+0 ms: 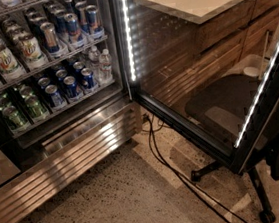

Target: Close right fridge door

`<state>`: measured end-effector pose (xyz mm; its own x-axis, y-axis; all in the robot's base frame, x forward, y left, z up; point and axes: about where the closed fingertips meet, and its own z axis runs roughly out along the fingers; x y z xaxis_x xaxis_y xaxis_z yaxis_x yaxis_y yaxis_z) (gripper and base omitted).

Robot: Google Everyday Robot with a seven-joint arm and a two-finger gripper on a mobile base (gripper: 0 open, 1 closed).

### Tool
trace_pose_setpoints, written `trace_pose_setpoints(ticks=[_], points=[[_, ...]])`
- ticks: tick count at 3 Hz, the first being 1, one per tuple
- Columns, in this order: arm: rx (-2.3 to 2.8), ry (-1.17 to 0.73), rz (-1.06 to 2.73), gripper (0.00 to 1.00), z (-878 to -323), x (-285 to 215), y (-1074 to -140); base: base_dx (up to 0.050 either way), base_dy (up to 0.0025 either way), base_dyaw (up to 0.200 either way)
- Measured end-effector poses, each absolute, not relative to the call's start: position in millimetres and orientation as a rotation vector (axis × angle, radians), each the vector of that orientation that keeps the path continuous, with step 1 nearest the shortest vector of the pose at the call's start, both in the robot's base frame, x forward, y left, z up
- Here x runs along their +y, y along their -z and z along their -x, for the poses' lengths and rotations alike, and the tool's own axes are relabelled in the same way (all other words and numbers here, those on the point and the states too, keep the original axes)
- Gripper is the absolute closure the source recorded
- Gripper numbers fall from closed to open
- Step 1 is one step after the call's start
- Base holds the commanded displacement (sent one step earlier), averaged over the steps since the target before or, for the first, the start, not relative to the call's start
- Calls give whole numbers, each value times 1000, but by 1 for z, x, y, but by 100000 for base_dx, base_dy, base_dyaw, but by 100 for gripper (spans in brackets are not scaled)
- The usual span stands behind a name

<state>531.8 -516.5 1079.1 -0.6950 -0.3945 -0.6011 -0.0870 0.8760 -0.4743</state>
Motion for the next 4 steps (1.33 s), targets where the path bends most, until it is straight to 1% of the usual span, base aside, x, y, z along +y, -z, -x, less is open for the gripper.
trace_pose_setpoints(ticks=[1, 3, 4], points=[[2292, 530, 324, 0, -545, -519, -1079, 0, 0, 0], [2260, 427, 370, 23, -563, -492, -1083, 0, 0, 0], [2237, 380, 389, 23, -564, -478, -1090, 0, 0, 0]])
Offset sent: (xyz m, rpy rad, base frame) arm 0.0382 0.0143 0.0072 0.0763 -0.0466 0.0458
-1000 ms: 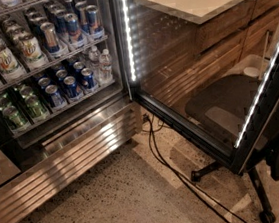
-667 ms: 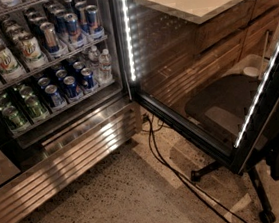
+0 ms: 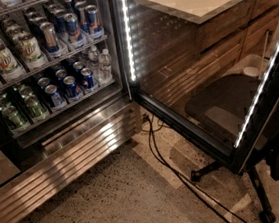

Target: Close right fridge door

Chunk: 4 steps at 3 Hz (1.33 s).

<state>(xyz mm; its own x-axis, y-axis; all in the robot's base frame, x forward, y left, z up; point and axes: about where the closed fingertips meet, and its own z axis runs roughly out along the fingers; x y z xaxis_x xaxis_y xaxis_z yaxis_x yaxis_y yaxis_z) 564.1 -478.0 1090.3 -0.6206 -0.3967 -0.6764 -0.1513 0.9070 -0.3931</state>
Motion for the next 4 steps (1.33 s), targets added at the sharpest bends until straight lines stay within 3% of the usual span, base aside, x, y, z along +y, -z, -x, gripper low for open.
trace_pose_setpoints(ticks=[4], points=[[2125, 217, 620, 21, -535, -397, -1117, 0, 0, 0]])
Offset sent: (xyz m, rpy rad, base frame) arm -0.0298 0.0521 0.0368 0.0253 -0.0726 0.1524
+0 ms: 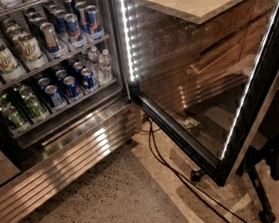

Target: Close right fridge door

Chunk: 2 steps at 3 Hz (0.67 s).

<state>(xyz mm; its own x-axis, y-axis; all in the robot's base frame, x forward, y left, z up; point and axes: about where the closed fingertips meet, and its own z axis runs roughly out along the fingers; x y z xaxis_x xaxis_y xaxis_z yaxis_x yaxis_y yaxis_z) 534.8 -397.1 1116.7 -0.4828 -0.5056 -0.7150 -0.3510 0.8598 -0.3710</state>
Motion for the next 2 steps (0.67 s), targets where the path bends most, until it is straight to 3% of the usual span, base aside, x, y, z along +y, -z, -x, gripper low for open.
trace_pose_setpoints(ticks=[2], points=[[2089, 153, 696, 21, -543, -369, -1108, 0, 0, 0]])
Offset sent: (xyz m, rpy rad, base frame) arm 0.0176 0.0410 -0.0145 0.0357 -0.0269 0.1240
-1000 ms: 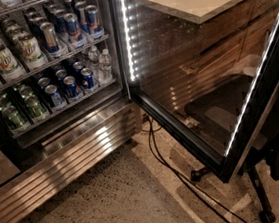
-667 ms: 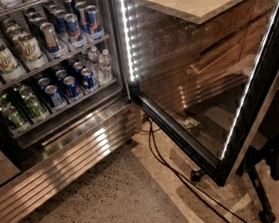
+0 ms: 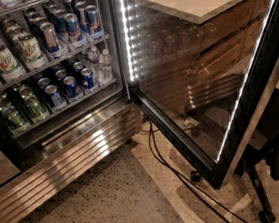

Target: Close right fridge door

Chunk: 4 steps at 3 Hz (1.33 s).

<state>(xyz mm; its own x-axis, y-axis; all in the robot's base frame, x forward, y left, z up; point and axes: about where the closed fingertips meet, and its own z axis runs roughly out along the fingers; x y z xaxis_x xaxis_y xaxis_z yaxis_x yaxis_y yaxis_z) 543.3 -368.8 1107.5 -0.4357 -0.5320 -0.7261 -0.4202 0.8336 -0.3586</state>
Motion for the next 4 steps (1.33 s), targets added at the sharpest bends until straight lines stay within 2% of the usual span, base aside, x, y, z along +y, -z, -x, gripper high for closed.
trace_pose_setpoints(ticks=[2, 4], points=[[1987, 53, 775, 21, -542, -338, -1106, 0, 0, 0], [1864, -11, 889, 20, -515, -299, -1126, 0, 0, 0]])
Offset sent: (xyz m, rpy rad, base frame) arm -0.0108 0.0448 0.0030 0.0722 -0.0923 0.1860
